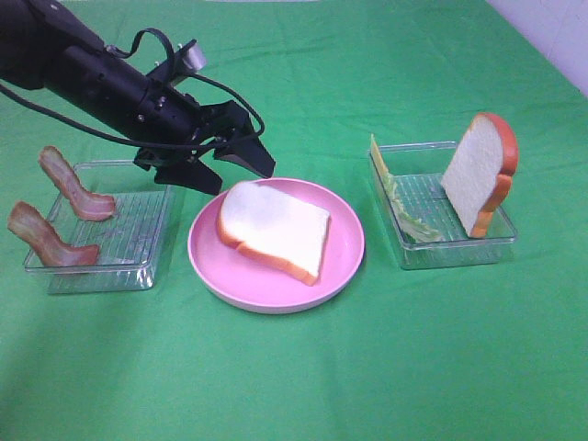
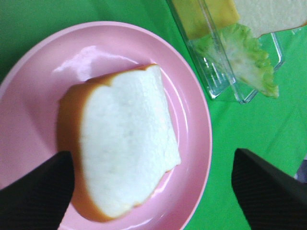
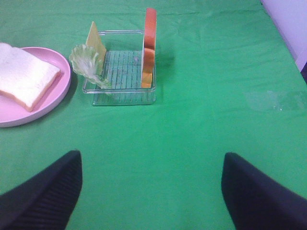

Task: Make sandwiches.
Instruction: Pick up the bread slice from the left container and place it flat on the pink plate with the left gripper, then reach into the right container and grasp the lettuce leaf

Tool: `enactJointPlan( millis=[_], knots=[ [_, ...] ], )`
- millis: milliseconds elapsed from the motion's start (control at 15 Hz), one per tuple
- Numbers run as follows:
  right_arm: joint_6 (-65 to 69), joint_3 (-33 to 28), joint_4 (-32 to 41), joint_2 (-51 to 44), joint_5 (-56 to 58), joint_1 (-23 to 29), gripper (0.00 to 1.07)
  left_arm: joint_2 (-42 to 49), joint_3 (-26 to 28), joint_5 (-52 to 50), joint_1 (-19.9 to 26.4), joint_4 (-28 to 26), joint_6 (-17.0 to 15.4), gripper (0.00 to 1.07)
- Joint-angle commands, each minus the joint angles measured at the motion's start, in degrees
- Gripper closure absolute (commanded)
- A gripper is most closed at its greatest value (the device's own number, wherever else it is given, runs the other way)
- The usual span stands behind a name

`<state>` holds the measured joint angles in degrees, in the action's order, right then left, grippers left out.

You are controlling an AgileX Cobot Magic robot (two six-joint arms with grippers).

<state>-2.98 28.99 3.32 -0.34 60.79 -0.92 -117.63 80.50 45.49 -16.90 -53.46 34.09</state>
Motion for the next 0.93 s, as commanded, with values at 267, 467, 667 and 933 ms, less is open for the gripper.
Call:
enactJointPlan(
  millis=[267, 467, 667, 933],
  knots=[
    [-0.3, -0.2, -0.1, -0.6, 0.0, -0.3, 0.32, 10.0, 0.1, -0.6, -0.3, 18.3, -13.3, 0.22],
    [-0.3, -0.2, -0.1, -0.6, 0.0, -0.3, 0.32, 22.3, 0.1, 6.2, -0.3, 34.3, -28.0, 0.23],
    [-0.3, -0.2, -0.1, -0.6, 0.0, -0.3, 0.32, 32.0, 0.1, 12.8, -0.3, 42.6, -33.1, 0.24],
    [-0.3, -0.2, -0.1, -0.6, 0.0, -0.3, 0.32, 44.3, 0.0, 27.0, -0.3, 47.3, -34.4, 0.24]
  ],
)
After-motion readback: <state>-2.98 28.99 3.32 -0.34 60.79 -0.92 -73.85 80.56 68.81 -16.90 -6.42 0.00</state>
